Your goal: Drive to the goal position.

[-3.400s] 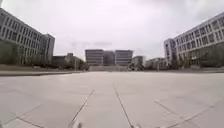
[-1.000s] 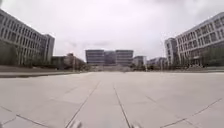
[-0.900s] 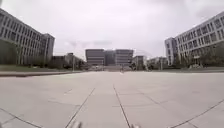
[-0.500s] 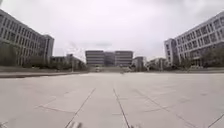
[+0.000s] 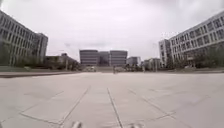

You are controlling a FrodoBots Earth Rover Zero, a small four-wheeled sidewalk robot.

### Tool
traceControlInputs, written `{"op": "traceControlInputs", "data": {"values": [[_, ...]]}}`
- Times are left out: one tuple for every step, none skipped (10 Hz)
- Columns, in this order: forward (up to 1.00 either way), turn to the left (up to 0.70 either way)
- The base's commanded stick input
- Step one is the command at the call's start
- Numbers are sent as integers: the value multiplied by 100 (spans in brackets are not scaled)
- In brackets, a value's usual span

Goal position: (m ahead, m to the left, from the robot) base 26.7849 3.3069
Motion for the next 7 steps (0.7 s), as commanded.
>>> {"op": "traceControlInputs", "data": {"values": [[70, 0], [70, 0], [70, 0], [70, 0], [70, 0], [70, 0], [70, 0]]}}
